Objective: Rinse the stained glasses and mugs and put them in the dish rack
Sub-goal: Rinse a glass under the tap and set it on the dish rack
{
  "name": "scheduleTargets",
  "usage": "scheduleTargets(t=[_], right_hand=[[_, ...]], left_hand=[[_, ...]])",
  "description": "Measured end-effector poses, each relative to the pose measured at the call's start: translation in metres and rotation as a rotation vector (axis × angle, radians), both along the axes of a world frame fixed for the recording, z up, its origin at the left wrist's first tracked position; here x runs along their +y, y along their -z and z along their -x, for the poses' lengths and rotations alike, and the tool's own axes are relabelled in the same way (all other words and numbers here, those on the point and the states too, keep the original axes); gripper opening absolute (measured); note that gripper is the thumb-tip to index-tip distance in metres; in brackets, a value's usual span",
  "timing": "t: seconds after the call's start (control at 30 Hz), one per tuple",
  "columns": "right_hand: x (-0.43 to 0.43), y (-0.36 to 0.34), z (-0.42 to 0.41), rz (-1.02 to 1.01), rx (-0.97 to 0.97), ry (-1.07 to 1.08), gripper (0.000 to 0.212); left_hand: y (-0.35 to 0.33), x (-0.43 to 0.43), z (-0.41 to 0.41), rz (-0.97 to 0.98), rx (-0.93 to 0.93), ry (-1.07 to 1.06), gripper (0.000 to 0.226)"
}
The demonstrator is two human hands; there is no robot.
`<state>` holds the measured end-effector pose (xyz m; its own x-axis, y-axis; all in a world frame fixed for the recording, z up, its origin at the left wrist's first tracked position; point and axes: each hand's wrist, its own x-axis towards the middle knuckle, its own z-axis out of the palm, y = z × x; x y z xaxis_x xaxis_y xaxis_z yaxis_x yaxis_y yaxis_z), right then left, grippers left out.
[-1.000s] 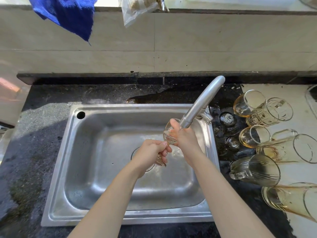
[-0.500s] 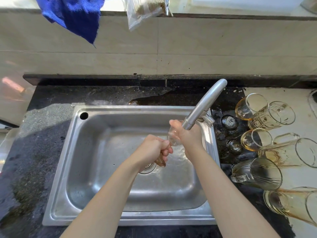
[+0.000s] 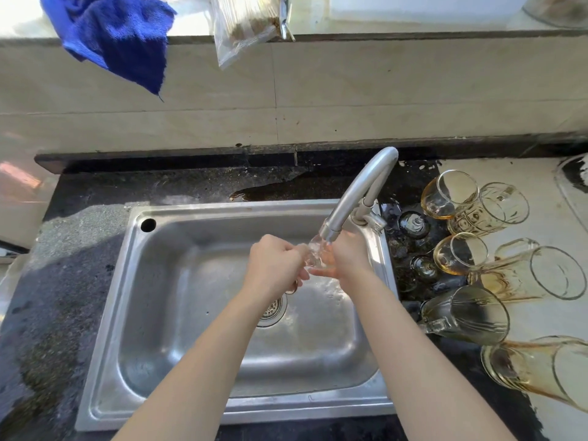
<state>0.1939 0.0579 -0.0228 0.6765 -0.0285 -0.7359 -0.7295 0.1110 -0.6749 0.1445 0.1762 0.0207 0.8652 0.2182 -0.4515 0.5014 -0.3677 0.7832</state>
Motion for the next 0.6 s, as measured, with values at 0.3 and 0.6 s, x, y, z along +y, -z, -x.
scheduleTargets(t=[0.3,0.6], right_hand=[[-0.012,0.031,0.033,-0.489,0.318,0.391,0.02],[-0.022,0.038,0.032,-0.479,0.258,0.353,0.029]], left_hand=[[0.005,-0.026,-0.017,0.52,0.1,-0.219,0.026],[0.005,-0.044,-0.02,0.143,-0.186,-0.037,0.041]])
